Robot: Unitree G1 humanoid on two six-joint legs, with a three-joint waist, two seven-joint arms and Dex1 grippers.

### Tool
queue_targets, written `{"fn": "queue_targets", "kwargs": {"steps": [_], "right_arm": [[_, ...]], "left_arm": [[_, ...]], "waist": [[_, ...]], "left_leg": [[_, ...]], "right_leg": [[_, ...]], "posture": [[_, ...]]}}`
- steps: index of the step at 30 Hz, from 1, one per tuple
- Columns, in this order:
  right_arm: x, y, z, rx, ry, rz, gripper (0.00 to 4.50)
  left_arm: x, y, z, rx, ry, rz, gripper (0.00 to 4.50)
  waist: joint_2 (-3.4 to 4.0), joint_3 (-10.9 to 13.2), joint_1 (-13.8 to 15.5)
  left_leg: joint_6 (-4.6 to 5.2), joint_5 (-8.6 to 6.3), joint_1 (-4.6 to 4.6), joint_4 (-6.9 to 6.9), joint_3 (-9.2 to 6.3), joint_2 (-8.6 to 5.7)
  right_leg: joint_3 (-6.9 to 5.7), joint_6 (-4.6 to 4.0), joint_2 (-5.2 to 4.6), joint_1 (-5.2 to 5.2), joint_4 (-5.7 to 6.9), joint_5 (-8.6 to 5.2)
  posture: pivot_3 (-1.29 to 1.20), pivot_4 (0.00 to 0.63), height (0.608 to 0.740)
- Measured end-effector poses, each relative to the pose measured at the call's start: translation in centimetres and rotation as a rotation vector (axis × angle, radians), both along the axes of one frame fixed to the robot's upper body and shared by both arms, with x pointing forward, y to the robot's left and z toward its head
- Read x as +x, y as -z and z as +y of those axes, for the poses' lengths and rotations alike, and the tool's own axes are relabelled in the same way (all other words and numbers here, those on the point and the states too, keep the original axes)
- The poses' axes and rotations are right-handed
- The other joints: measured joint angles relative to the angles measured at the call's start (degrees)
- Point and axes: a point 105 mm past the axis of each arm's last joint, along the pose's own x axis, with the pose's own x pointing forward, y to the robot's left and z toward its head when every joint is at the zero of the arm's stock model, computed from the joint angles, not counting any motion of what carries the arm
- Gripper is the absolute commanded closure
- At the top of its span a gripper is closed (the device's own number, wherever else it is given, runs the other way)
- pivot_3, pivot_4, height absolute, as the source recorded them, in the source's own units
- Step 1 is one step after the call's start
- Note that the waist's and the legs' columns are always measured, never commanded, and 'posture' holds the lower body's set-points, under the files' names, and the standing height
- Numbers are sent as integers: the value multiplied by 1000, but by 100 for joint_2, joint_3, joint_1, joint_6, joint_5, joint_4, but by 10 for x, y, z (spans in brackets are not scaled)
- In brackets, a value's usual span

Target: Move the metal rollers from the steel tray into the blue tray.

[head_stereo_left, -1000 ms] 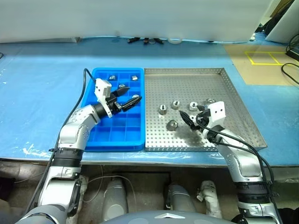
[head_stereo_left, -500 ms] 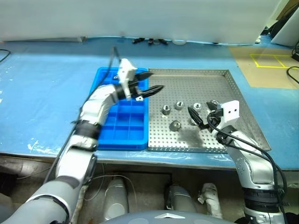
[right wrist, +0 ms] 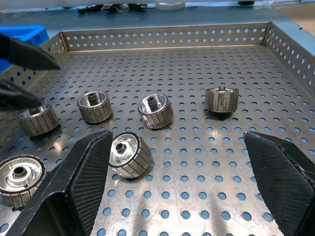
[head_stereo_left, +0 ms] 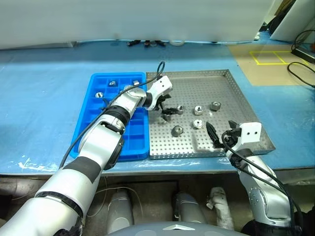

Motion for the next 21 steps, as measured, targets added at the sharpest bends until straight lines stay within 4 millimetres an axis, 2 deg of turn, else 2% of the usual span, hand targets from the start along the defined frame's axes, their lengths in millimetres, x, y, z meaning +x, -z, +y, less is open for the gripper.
{"fn": "queue_targets", "kwargs": {"steps": [4,11,16,19,21], "right_arm": [[-2,3,-3,-6,25,7,17],[-2,4,-4,-11,56,7,17],[0,3,-1,-9,63,1,17],[2,-1,-1,-11,70,-9,0],[2,-4,0,-12,71,-17,0]], "left_arm": [[-2,7,-3,47,6,-7,0],[3,22,6,134,-65,-3,0],[4,25,9,194,-61,-29,0],[4,26,9,208,-57,-34,619],[4,26,9,219,-57,-39,1274]], "waist": [[0,0,-25],[0,0,-82],[1,0,-105],[2,-1,-123],[3,-1,-149]], "left_leg": [[5,-3,0,0,0,-4],[5,-3,-1,-2,1,0],[5,-3,3,-2,1,0],[5,-3,4,-2,1,0],[5,-3,4,-2,1,0]], "right_leg": [[0,0,-2,1,-4,0],[0,0,1,-3,-5,-1],[1,0,0,-1,-5,-1],[1,0,0,0,-5,-1],[1,0,0,0,-5,-1]], "posture": [[-423,150,740],[-430,150,740],[-438,150,740],[-441,150,740],[-446,150,740]]}}
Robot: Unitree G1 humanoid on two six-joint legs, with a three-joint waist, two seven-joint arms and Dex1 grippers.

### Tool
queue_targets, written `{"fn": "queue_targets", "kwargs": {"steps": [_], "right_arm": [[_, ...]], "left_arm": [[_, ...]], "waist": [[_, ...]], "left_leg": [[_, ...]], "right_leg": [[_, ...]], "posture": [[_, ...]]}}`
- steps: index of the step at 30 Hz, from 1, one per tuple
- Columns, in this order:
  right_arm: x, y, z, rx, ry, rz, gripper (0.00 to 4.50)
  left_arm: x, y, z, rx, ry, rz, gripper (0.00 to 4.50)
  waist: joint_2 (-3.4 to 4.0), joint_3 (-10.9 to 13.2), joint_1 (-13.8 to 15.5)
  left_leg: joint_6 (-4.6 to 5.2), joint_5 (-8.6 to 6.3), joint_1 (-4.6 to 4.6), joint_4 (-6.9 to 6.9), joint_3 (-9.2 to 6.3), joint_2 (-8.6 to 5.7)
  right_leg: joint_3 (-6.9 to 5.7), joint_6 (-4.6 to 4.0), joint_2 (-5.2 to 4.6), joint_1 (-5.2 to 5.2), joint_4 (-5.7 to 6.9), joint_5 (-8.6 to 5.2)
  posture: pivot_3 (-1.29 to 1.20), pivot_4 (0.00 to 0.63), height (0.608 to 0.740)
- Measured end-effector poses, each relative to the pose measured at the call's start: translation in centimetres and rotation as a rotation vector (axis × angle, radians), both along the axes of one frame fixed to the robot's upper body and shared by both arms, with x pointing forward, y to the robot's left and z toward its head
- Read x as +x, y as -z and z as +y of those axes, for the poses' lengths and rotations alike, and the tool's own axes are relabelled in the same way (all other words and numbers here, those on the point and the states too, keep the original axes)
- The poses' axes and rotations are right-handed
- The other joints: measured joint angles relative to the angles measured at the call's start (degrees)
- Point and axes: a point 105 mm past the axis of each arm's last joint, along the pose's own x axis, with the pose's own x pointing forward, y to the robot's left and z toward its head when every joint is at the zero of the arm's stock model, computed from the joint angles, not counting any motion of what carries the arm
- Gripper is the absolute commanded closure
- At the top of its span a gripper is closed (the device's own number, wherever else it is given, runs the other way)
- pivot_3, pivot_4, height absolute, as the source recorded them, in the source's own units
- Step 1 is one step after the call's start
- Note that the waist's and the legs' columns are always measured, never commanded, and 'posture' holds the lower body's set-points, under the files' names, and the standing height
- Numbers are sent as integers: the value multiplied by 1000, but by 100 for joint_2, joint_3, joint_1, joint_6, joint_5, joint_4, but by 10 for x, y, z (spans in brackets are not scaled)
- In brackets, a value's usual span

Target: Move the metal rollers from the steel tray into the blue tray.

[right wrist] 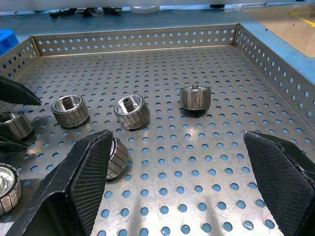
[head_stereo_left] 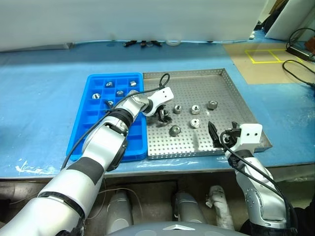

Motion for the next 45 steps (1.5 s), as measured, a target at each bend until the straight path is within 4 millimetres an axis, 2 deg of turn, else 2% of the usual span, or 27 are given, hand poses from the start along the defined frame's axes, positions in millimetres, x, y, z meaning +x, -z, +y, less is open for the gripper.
{"fn": "queue_targets", "kwargs": {"steps": [2,3,5,7,13,18,25,31,35,40,45], "right_arm": [[0,-3,1,-2,2,-9,0],[0,-3,2,-2,3,-11,0],[0,-3,2,-2,9,-8,0],[-1,-3,2,-1,13,-7,0],[-1,-2,2,-5,19,-5,0],[0,-2,13,21,-48,8,0],[-2,-33,35,78,-255,-62,0],[-6,-37,50,83,-410,-23,0],[-8,-41,56,64,-499,-21,0],[-5,-38,59,59,-573,-21,0],[-3,-36,83,50,-733,-10,0]], "left_arm": [[1,1,1,28,1,-18,1908],[2,2,2,44,4,-29,1908],[2,2,4,62,14,-43,2415],[0,3,5,65,34,-41,2639],[-1,1,5,57,56,-40,2639],[-7,-2,3,-22,96,21,2639],[-15,-11,6,-120,166,86,2639],[-22,-32,12,-208,274,96,2639],[-22,-58,26,-240,349,33,2639],[-19,-92,57,-286,341,-74,2639],[-25,-98,98,-335,229,-89,2639]], "waist": [[1,0,-22],[2,-1,-34],[2,-1,-57],[2,-1,-76],[2,-1,-83],[2,0,-80],[4,3,-66],[5,5,-32],[6,6,-27],[8,7,-8],[12,11,41]], "left_leg": [[0,0,0,0,0,0],[0,0,1,0,0,0],[0,0,1,0,0,-1],[0,0,1,0,0,-1],[1,-2,-1,-4,0,-1],[2,-2,-11,-9,1,-2],[3,-2,-19,-20,3,0],[2,-1,-19,-25,5,-1],[1,-1,-16,-28,8,3],[1,-1,-15,-30,12,5],[-3,2,-11,-36,16,12]], "right_leg": [[-1,0,0,1,-1,0],[-1,0,0,2,0,0],[-1,1,0,2,-1,-1],[0,2,-1,1,-1,-1],[-1,2,-1,1,-9,-2],[-1,1,-1,-9,-14,-1],[-1,-1,-1,-16,-20,-1],[0,-2,-1,-17,-23,-1],[0,-3,0,-18,-22,-1],[0,-4,0,-20,-20,-2],[-1,-14,8,-25,-9,-7]], "posture": [[-448,150,740],[-450,150,740],[-450,150,740],[-449,150,740],[-437,150,740],[-427,150,740],[-416,150,740],[-404,150,740],[-361,150,740],[-283,150,740],[-186,150,740]]}}
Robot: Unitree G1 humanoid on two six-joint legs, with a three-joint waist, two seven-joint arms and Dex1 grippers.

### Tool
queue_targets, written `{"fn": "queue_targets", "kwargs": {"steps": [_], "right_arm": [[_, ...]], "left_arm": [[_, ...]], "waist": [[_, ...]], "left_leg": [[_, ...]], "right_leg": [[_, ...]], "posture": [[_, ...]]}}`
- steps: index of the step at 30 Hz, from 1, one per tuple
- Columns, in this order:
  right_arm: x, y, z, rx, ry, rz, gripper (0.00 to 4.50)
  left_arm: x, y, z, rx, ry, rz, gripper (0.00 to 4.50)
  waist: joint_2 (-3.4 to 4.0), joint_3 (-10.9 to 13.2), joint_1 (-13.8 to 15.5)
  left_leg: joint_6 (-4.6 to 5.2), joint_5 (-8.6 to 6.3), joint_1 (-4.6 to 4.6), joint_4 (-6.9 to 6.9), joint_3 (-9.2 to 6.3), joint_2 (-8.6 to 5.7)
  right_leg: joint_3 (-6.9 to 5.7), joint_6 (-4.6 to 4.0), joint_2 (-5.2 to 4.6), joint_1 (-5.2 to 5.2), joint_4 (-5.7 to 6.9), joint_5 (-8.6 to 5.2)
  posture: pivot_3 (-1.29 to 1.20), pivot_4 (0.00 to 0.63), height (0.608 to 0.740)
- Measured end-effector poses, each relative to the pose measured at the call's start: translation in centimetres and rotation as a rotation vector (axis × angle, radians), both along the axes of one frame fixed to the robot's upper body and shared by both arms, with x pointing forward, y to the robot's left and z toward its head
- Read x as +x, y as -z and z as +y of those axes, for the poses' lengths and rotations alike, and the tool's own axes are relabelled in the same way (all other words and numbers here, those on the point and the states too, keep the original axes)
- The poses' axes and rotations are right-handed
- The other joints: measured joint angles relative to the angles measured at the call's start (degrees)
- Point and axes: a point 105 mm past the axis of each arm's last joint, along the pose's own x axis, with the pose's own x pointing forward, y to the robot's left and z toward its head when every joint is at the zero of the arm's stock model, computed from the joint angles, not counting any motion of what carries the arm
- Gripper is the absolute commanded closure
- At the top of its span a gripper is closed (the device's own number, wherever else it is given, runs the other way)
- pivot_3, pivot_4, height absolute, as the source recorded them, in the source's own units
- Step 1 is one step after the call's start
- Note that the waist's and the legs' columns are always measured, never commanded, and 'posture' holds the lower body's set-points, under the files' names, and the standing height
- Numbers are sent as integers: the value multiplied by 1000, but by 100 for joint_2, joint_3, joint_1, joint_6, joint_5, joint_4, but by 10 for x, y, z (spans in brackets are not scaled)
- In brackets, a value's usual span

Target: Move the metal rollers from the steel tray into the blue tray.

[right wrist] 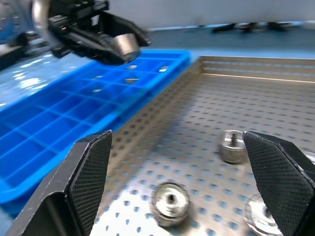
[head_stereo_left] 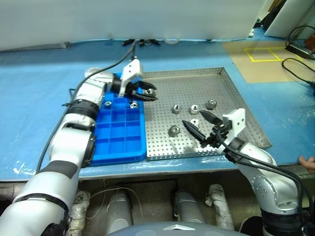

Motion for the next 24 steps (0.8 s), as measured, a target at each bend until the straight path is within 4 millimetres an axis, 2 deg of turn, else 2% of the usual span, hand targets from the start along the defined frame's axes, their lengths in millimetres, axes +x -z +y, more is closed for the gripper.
{"fn": "queue_targets", "kwargs": {"steps": [4,10,17,21,24], "right_arm": [[9,0,15,-26,-104,-8,0],[26,-8,30,-51,-190,-49,0],[38,-15,56,-60,-305,-72,0],[42,-20,63,-67,-331,-88,0],[42,-22,64,-67,-335,-91,0]], "left_arm": [[-18,5,35,-17,-113,18,2639],[-37,17,69,-51,-322,33,2639],[-31,28,103,-101,-615,4,2639],[-23,32,109,-137,-702,-14,2639],[-21,48,113,-133,-751,12,2639]], "waist": [[8,7,126],[21,18,381],[20,19,563],[20,19,638],[20,19,666]], "left_leg": [[-7,4,-1,-2,-1,8],[-18,10,-1,-3,-6,9],[-28,17,-8,-2,-21,8],[-31,18,-8,-1,-23,7],[-34,20,-9,-1,-24,8]], "right_leg": [[-3,-10,4,-2,11,-5],[-5,-10,1,-1,22,-6],[-8,-10,2,-2,31,-6],[-9,-9,3,-2,32,-6],[-9,-9,6,-4,32,-5]], "posture": [[-78,150,740],[51,150,740],[129,150,740],[126,150,740],[121,150,740]]}}
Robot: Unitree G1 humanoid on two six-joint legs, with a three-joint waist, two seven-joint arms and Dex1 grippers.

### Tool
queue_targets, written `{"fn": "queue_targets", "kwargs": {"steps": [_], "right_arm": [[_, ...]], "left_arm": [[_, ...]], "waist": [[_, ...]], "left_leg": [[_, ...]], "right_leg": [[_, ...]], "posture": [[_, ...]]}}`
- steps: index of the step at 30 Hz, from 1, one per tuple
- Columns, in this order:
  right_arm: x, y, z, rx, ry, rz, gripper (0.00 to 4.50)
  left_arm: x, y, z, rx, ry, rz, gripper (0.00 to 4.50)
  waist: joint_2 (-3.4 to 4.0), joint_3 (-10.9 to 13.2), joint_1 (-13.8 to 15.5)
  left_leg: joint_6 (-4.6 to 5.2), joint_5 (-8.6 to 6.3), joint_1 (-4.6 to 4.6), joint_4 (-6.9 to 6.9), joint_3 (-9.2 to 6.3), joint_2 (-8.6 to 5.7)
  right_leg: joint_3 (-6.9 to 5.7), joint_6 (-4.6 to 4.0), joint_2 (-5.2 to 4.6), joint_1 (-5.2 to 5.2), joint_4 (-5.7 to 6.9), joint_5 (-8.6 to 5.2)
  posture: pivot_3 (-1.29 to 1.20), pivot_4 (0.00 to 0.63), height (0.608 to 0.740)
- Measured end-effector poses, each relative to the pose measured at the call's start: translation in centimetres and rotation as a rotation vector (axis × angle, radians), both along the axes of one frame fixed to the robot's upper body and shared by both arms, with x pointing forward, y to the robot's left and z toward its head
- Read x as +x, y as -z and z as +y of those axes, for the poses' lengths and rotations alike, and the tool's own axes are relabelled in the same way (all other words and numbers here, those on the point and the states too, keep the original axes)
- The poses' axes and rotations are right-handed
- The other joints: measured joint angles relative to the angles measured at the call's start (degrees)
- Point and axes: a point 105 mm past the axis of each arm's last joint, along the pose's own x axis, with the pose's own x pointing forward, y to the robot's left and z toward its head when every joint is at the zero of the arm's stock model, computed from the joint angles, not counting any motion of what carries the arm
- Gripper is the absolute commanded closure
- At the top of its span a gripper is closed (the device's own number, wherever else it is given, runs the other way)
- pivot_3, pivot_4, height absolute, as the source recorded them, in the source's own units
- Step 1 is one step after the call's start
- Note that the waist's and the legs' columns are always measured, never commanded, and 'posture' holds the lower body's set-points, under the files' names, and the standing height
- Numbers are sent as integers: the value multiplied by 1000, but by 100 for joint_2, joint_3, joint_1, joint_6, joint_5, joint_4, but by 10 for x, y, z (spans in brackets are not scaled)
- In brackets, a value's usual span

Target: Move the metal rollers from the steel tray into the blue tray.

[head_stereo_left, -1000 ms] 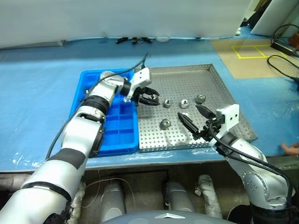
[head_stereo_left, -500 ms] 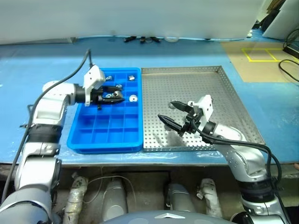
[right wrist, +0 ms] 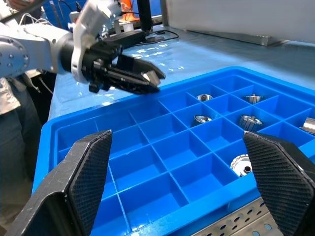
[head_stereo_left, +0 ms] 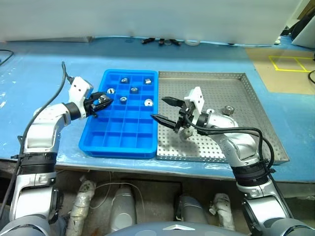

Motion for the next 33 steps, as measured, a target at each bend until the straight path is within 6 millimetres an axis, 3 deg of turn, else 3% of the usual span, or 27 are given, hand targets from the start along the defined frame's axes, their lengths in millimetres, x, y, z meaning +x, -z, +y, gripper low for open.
{"fn": "queue_targets", "kwargs": {"steps": [7,13,20,23,29,33], "right_arm": [[0,3,-5,-27,13,16,0],[1,4,-5,-25,26,17,0],[3,8,-7,-35,55,16,0],[3,12,-9,-35,74,29,0],[2,16,-15,-33,107,36,0],[0,9,-29,-27,148,17,0]], "left_arm": [[-8,21,9,3,-35,62,2639],[-9,22,16,19,-57,65,2639],[-1,25,6,18,-67,45,395],[2,24,4,25,-60,44,395],[7,0,-12,-13,23,4,395],[10,-37,-54,-64,219,-62,395]], "waist": [[-1,0,2],[-1,0,5],[-1,1,7],[-1,1,3],[-3,2,8],[-4,3,20]], "left_leg": [[-4,3,-2,0,-3,0],[-7,4,5,6,-3,-2],[-14,9,17,13,-5,-2],[-19,12,17,13,-7,-2],[-21,13,8,14,-7,-1],[-20,14,5,21,-5,-6]], "right_leg": [[0,0,1,-7,9,0],[2,0,0,-13,37,-2],[8,-2,-2,-18,76,-5],[8,-2,-1,-20,79,-5],[8,-8,0,-23,76,-9],[9,-8,-4,-22,77,-10]], "posture": [[125,150,740],[120,150,740],[94,150,740],[85,150,740],[25,150,740],[-38,150,740]]}}
